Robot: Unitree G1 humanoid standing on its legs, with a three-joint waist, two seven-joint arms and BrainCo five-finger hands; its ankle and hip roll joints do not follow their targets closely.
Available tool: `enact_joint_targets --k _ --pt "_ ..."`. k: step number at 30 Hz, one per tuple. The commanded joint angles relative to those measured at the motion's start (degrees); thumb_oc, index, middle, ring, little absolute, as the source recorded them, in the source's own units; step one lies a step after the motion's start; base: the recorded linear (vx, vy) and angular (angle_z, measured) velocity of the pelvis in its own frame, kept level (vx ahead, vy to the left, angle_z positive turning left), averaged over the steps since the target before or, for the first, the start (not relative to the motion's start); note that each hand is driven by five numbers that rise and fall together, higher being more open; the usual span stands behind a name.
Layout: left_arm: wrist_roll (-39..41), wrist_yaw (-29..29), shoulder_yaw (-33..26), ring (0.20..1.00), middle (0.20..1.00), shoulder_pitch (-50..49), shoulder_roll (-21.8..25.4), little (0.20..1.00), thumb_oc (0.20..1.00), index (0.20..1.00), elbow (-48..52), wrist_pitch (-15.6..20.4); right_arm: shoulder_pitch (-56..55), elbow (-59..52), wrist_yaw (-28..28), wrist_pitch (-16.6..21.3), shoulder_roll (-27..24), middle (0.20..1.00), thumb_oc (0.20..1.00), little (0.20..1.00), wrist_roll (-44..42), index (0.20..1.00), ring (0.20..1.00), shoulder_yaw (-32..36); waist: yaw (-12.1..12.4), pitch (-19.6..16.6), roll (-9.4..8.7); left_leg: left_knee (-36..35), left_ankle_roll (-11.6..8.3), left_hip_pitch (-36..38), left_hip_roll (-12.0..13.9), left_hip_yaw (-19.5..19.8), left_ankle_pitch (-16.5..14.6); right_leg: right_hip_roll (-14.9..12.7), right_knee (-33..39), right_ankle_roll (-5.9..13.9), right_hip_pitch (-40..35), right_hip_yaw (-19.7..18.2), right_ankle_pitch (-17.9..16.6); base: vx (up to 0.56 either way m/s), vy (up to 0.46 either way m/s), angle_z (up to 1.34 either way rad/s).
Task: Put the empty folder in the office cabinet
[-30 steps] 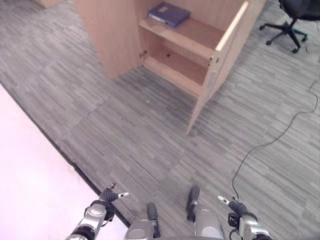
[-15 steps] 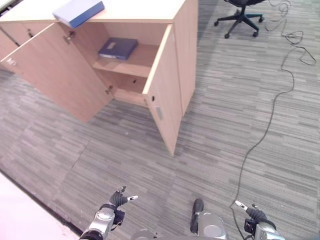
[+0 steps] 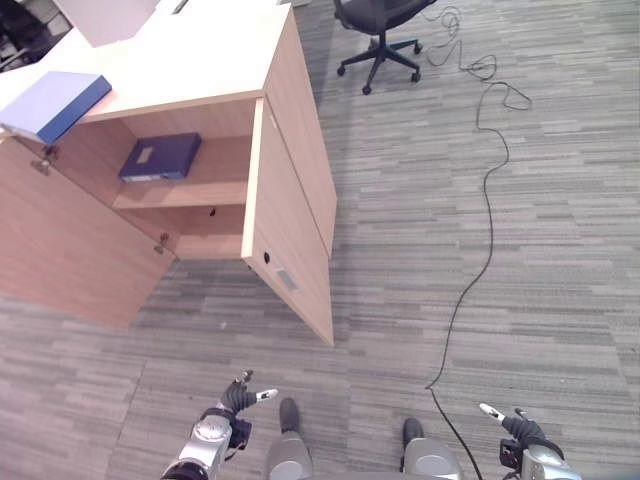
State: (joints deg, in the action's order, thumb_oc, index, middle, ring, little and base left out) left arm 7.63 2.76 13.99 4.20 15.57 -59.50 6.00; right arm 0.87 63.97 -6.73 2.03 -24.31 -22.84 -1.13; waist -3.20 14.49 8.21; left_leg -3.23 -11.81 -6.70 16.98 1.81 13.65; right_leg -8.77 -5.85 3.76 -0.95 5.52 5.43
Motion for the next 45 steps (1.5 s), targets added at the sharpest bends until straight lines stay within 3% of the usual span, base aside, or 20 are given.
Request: enact_joint_targets --k 1,6,11,12,14,15,16,17,19,23,24,26,27,31,32,36,40,43,44,45 --pt "1.2 1.1 -0.3 1.000 1.000 -0.8 1.8 1.000 1.000 1.000 3.2 1.7 2.8 0.7 0.6 1.1 -1.7 1.000 1.000 1.000 1.8 1.000 1.000 0.7 2.3 2.2 -0.53 -0.3 -0.75 -1.2 5.4 2.3 0.5 -1.6 -8.9 4.77 4.0 -7.1 7.4 0.11 0.204 -0.44" --pt "0.8 0.9 0.1 1.000 1.000 -0.1 3.2 1.000 1.000 1.000 3.1 2.0 3.5 0.9 1.2 1.2 -1.0 1.000 1.000 1.000 0.9 1.000 1.000 0.1 2.8 2.3 -1.45 -0.6 -1.38 -3.2 8.0 5.9 1.2 -1.4 -14.9 5.50 5.1 -11.5 12.1 0.17 0.291 -0.04" --pt "-0.6 0.0 1.1 1.000 1.000 1.1 4.6 1.000 1.000 1.000 2.7 1.8 2.6 1.5 2.1 1.0 0.7 1.000 1.000 1.000 0.2 1.000 1.000 0.9 2.3 0.2 -3.48 1.1 -2.66 -2.9 11.5 1.5 0.0 -5.3 -14.2 9.03 2.8 -12.2 12.6 0.17 0.523 -0.12" --pt "-1.8 -0.9 2.5 1.000 1.000 1.7 5.0 1.000 1.000 1.000 3.0 1.8 1.5 1.1 2.6 0.7 1.7 1.000 1.000 1.000 0.1 1.000 1.000 1.9 2.1 -0.9 -4.97 3.8 -3.19 -3.8 10.5 0.7 -1.5 -8.9 -9.0 11.23 -0.6 -11.3 7.7 0.26 0.663 -0.11" --pt "-2.4 -1.7 4.0 1.000 1.000 2.8 5.7 1.000 1.000 1.000 3.2 2.1 0.5 1.2 2.7 1.0 3.2 1.000 1.000 1.000 -0.9 1.000 1.000 3.4 2.0 -1.9 -6.31 7.1 -3.19 -5.7 8.5 -0.9 -4.4 -12.8 -3.7 11.24 -3.1 -9.9 -0.6 0.20 0.544 0.34" --pt "-2.4 -1.8 4.3 1.000 1.000 3.3 5.8 1.000 1.000 1.000 3.9 2.1 0.8 1.2 2.6 0.6 3.9 1.000 1.000 1.000 -1.4 1.000 1.000 3.8 1.9 -2.1 -7.02 8.2 -3.19 -6.1 7.1 -1.7 -6.0 -14.2 -1.9 11.24 -2.6 -9.4 -5.3 0.07 0.309 0.34" --pt "-2.3 -1.8 4.3 1.000 1.000 3.3 5.8 1.000 1.000 1.000 4.0 2.0 0.8 1.1 2.6 0.5 4.0 1.000 1.000 1.000 -1.4 1.000 1.000 3.8 1.9 -2.2 -7.17 8.5 -3.19 -6.3 7.0 -1.7 -6.2 -14.4 -1.3 11.24 -2.7 -9.3 -5.6 0.02 0.282 0.09" --pt "-2.6 -1.6 4.8 1.000 1.000 4.1 6.5 1.000 1.000 1.000 3.7 2.0 1.5 1.0 2.6 0.9 4.9 1.000 1.000 1.000 -3.0 1.000 1.000 3.8 1.5 -2.2 -7.84 8.7 -3.19 -6.4 6.0 -2.4 -7.0 -16.2 -0.5 11.24 -1.1 -9.6 -13.3 -0.02 0.266 -0.07" --pt "-2.4 -1.3 4.6 1.000 1.000 4.8 7.4 1.000 1.000 1.000 4.3 1.9 3.1 0.7 2.4 0.9 6.9 1.000 1.000 1.000 -4.3 1.000 1.000 2.7 2.2 -2.1 -8.09 9.0 -1.93 -5.9 5.0 -5.9 -8.6 -17.7 0.4 11.24 2.6 -5.8 -18.0 -0.03 0.488 -0.36" --pt "-1.9 -1.6 3.5 1.000 1.000 4.7 8.3 1.000 1.000 1.000 5.3 1.5 4.2 -0.4 3.0 1.5 8.6 1.000 1.000 1.000 -3.6 1.000 1.000 -0.2 3.2 -1.3 -7.71 8.2 2.90 -2.5 -0.4 -11.6 -11.2 -8.2 -5.5 9.34 4.4 1.3 -6.4 0.00 0.595 -0.69" --pt "-1.9 -1.6 3.4 1.000 1.000 4.7 8.3 1.000 1.000 1.000 5.4 1.5 4.2 -0.4 3.0 1.5 8.6 1.000 1.000 1.000 -3.6 1.000 1.000 -0.2 3.3 -1.3 -7.72 8.0 2.92 -2.5 -0.4 -11.7 -11.0 -8.2 -5.5 9.31 4.6 1.2 -6.5 -0.03 0.419 -0.52" --pt "-1.2 -1.6 1.3 1.000 1.000 3.9 8.1 1.000 1.000 1.000 5.0 0.7 4.0 -0.5 3.0 2.0 9.2 1.000 1.000 1.000 -4.0 1.000 1.000 -1.5 4.0 -0.6 -7.73 5.5 5.60 0.9 -5.1 -14.8 -11.6 1.3 -7.4 6.32 4.7 6.5 0.7 0.01 0.557 -0.39" --pt "0.0 -0.9 -0.4 1.000 1.000 3.7 7.7 1.000 1.000 1.000 4.7 0.4 3.9 -0.1 2.9 2.4 9.6 1.000 1.000 1.000 -4.9 1.000 1.000 -1.6 3.9 0.0 -8.34 4.6 6.51 2.9 -7.6 -16.3 -12.9 5.7 -7.7 5.33 7.3 8.1 1.3 0.08 0.502 -0.42" --pt "-0.1 -1.0 -0.7 1.000 1.000 3.0 6.8 1.000 1.000 1.000 4.8 0.4 2.7 0.4 2.6 2.0 9.5 1.000 1.000 1.000 -4.6 1.000 1.000 -1.5 4.2 -0.2 -8.72 4.8 7.00 4.5 -9.5 -16.8 -13.7 5.0 -4.2 3.09 4.7 13.5 2.1 0.06 0.106 -0.26" --pt "0.4 -1.0 -0.7 1.000 1.000 1.8 4.9 1.000 1.000 1.000 4.9 0.9 1.7 1.6 2.4 2.0 7.7 1.000 1.000 1.000 -5.0 1.000 1.000 -0.8 3.5 -0.5 -8.60 8.3 7.27 4.0 -11.0 -16.2 -15.4 6.6 -0.7 1.58 2.7 7.5 2.0 0.07 0.067 0.12" --pt "1.5 -1.0 -0.2 1.000 1.000 1.7 3.6 1.000 1.000 1.000 6.0 1.1 0.9 1.3 2.0 2.2 6.0 1.000 1.000 1.000 -5.1 1.000 1.000 -0.5 3.6 0.5 -8.54 16.1 6.49 0.6 -10.3 -15.4 -15.8 5.8 0.5 0.07 1.6 6.1 1.7 -0.02 0.016 0.15" --pt "1.8 -0.8 0.4 1.000 1.000 1.4 3.2 1.000 1.000 1.000 7.3 1.2 1.8 1.8 1.7 1.9 4.6 1.000 1.000 1.000 -5.3 1.000 1.000 -0.5 4.1 1.5 -7.62 20.2 5.05 -1.5 -11.2 -9.3 -15.5 6.4 -0.1 -0.76 1.1 4.5 2.6 0.01 0.059 -0.03" --pt "1.2 -0.2 0.0 1.000 1.000 0.5 3.4 1.000 1.000 1.000 6.0 1.1 1.2 2.0 2.0 1.4 3.6 1.000 1.000 1.000 -4.9 1.000 1.000 0.6 3.4 -0.4 -7.22 12.4 4.23 0.3 -2.9 -4.4 -11.9 2.9 -1.9 1.38 0.8 2.9 4.2 0.17 0.346 -0.10" --pt "1.2 -0.2 0.0 1.000 1.000 0.4 3.4 1.000 1.000 1.000 6.1 1.1 1.1 2.0 2.0 1.4 3.6 1.000 1.000 1.000 -4.9 1.000 1.000 0.6 3.4 -0.4 -7.25 12.0 4.19 0.5 -2.9 -4.4 -11.7 2.9 -2.0 1.35 0.8 2.8 4.3 0.26 0.723 0.02" --pt "1.8 0.6 -0.6 1.000 1.000 0.7 3.6 1.000 1.000 1.000 5.8 1.5 1.1 1.7 2.4 1.3 3.3 1.000 1.000 1.000 -4.6 1.000 1.000 0.5 3.5 -0.5 -5.20 2.8 1.69 1.3 4.2 -1.3 -4.2 0.9 -9.9 3.33 3.8 0.1 7.2 0.32 0.989 0.06"
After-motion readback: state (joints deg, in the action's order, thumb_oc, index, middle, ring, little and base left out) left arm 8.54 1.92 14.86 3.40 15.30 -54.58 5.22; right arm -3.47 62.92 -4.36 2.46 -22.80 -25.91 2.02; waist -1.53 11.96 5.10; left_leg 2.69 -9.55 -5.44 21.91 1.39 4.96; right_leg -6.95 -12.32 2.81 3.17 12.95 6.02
